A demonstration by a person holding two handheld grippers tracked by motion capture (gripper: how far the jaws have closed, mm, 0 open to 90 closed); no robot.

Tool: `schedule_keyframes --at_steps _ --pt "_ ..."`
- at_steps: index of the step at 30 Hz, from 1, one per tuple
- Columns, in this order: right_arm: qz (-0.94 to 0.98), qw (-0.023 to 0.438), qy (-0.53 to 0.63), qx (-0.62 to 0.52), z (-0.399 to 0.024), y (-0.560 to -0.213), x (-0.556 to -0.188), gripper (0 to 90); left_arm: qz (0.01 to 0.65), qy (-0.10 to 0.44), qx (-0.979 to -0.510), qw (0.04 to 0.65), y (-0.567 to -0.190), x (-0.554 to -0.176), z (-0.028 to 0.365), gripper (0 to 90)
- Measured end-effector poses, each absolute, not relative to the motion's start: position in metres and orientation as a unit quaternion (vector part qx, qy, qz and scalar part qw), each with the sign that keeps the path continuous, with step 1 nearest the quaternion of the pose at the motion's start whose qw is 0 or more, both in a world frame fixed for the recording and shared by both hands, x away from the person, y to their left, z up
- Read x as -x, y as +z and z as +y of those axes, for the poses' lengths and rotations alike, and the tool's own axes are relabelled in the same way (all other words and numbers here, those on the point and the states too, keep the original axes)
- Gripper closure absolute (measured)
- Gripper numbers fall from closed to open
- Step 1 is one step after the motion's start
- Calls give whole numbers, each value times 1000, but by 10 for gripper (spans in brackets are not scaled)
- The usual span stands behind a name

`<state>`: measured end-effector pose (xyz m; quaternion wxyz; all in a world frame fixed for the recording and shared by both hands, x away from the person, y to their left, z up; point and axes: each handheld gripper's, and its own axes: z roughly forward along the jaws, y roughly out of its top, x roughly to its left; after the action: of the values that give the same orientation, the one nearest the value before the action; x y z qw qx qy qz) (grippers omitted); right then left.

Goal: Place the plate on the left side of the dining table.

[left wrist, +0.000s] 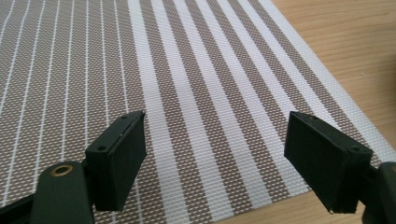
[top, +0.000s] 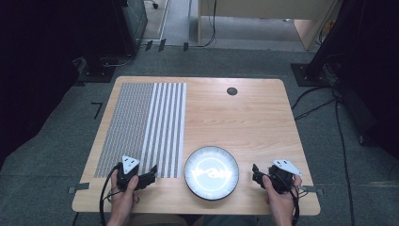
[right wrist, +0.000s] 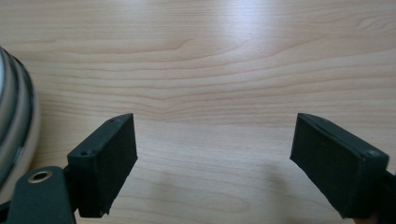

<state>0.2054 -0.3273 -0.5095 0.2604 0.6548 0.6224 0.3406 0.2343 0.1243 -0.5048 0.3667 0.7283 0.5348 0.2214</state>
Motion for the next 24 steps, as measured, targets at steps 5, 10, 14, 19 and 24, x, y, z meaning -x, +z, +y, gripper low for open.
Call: schedule_keyframes --at_steps 5,10,14,19,24 --pt "620 254 348 -656 -323 -508 -205 144 533 218 -727 373 -504 -234 119 208" --pt "625 257 350 -648 -317 -508 -204 144 533 215 -725 380 -503 -233 110 204" --pt "631 256 352 -642 -310 -508 -204 144 526 211 -731 381 -503 -232 101 196" --pt "635 254 357 -636 -302 -507 -204 144 514 198 -732 400 -501 -229 91 180" --pt "634 252 373 -629 -295 -504 -203 149 504 188 -736 411 -500 -226 83 174"
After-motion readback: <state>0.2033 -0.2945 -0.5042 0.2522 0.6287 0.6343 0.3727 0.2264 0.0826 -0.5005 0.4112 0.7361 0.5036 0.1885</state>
